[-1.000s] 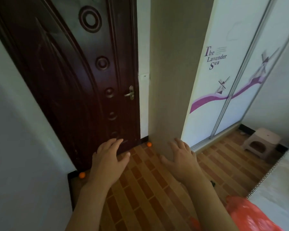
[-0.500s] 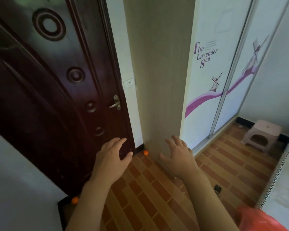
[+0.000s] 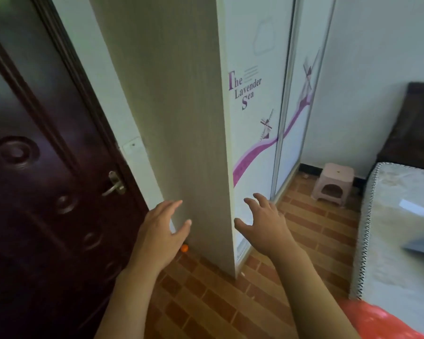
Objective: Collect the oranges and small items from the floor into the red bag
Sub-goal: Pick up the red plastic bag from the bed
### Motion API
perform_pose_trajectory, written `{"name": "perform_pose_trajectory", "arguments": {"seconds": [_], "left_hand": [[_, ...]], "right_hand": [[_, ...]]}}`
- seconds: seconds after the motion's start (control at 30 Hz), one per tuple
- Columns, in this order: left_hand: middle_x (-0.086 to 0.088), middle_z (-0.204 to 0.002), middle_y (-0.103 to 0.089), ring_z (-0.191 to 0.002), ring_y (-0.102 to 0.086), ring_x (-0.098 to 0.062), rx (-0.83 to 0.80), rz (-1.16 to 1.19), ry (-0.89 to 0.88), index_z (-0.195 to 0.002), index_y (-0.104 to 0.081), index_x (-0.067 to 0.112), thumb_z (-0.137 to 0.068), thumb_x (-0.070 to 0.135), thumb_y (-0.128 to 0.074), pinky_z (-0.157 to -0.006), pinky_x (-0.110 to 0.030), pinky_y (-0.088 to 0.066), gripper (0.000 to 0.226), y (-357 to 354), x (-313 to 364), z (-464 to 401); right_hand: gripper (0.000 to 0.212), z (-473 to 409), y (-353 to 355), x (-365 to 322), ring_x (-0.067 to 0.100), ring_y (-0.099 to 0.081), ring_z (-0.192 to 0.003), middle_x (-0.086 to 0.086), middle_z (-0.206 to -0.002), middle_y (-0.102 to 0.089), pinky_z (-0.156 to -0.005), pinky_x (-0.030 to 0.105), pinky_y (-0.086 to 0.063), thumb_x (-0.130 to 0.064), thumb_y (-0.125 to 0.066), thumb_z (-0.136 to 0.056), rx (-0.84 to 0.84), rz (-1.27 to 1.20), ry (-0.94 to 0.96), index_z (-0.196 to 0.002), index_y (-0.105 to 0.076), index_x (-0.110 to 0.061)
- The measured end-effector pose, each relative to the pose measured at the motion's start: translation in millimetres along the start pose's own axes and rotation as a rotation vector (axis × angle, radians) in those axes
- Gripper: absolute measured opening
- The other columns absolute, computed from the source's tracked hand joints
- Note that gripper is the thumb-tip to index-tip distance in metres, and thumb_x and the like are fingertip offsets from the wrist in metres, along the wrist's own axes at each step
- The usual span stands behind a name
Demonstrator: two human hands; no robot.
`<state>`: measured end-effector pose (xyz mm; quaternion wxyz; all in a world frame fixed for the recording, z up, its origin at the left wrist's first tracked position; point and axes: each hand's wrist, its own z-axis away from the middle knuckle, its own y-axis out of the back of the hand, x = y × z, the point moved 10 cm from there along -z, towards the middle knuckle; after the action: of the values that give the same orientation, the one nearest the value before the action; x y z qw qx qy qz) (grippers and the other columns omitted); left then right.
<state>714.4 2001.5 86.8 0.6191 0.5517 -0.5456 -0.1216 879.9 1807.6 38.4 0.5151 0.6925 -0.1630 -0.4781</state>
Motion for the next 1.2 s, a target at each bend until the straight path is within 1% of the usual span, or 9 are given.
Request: {"name": "perform_pose_trajectory", "arguments": {"seconds": [0.17,0.27,0.43,0.53,0.67,0.8,0.9,1.07,1.2], "left_hand": [[0.014,-0.155,-0.041,-0.144,-0.037,-0.014,-0.143,0.057,-0.174,-0.149,-0.045,0.037,-0.096,0.053,-0.059,-0.116,-0.044,-0.041,0.057,-51,32,-75],[0.014,-0.157,-0.039,-0.143,-0.04,-0.015,-0.205,0.081,-0.262,-0.148,-0.044,0.04,-0.095,0.057,-0.059,-0.112,-0.043,-0.046,0.058,-72,64,-114],[0.01,-0.156,-0.044,-0.141,-0.046,-0.019,-0.307,0.142,-0.489,-0.147,-0.046,0.037,-0.094,0.056,-0.06,-0.109,-0.045,-0.049,0.057,-115,140,-145],[0.01,-0.157,-0.043,-0.143,-0.043,-0.019,-0.384,0.195,-0.612,-0.147,-0.045,0.038,-0.095,0.056,-0.059,-0.109,-0.045,-0.045,0.057,-146,189,-134],[0.011,-0.155,-0.044,-0.143,-0.042,-0.017,-0.509,0.28,-0.77,-0.146,-0.043,0.041,-0.096,0.058,-0.056,-0.111,-0.05,-0.046,0.056,-188,245,-95],[0.006,-0.155,-0.044,-0.144,-0.039,-0.017,-0.629,0.318,-0.905,-0.15,-0.045,0.032,-0.095,0.054,-0.059,-0.115,-0.048,-0.041,0.06,-215,293,-46],[0.005,-0.155,-0.046,-0.145,-0.037,-0.017,-0.674,0.352,-0.961,-0.149,-0.046,0.031,-0.094,0.053,-0.06,-0.118,-0.047,-0.037,0.061,-225,323,-16],[0.005,-0.156,-0.044,-0.147,-0.034,-0.015,-0.702,0.365,-1.056,-0.149,-0.047,0.028,-0.096,0.045,-0.063,-0.119,-0.036,-0.029,0.058,-230,370,24],[0.004,-0.154,-0.047,-0.144,-0.039,-0.015,-0.683,0.347,-1.091,-0.149,-0.048,0.027,-0.096,0.043,-0.063,-0.118,-0.036,-0.032,0.057,-234,398,42]], "right_hand": [[0.071,-20,31,40,0.027,-0.022,-0.156,-0.004,-0.17,-0.02,-0.124,0.059,-0.023,-0.066,-0.049,-0.096,0.077,0.006,-0.175,-0.157,-0.032,-0.035],[0.068,-24,65,55,0.026,-0.024,-0.154,-0.003,-0.167,-0.025,-0.122,0.057,-0.026,-0.061,-0.052,-0.095,0.166,0.031,-0.247,-0.154,-0.036,-0.032],[0.073,13,112,102,0.024,-0.026,-0.151,-0.003,-0.166,-0.026,-0.121,0.052,-0.03,-0.061,-0.054,-0.09,0.317,0.089,-0.489,-0.155,-0.035,-0.032],[0.071,72,131,140,0.026,-0.027,-0.15,-0.001,-0.166,-0.025,-0.121,0.05,-0.03,-0.058,-0.054,-0.092,0.388,0.088,-0.69,-0.155,-0.037,-0.029],[0.069,157,146,172,0.023,-0.024,-0.151,-0.001,-0.165,-0.028,-0.121,0.047,-0.028,-0.055,-0.059,-0.092,0.49,0.103,-0.892,-0.153,-0.042,-0.027],[0.072,221,149,185,0.022,-0.021,-0.153,-0.001,-0.168,-0.023,-0.122,0.046,-0.026,-0.056,-0.057,-0.093,0.522,0.122,-1.03,-0.156,-0.038,-0.026],[0.07,255,158,192,0.022,-0.02,-0.154,-0.002,-0.169,-0.021,-0.122,0.046,-0.025,-0.057,-0.055,-0.093,0.571,0.122,-1.075,-0.156,-0.037,-0.028],[0.066,293,179,205,0.022,-0.024,-0.152,-0.002,-0.168,-0.023,-0.12,0.047,-0.028,-0.055,-0.056,-0.093,0.644,0.113,-1.09,-0.153,-0.039,-0.032],[0.065,310,188,224,0.022,-0.026,-0.152,-0.003,-0.167,-0.024,-0.12,0.046,-0.028,-0.054,-0.057,-0.095,0.671,0.089,-1.078,-0.154,-0.04,-0.031]]}}
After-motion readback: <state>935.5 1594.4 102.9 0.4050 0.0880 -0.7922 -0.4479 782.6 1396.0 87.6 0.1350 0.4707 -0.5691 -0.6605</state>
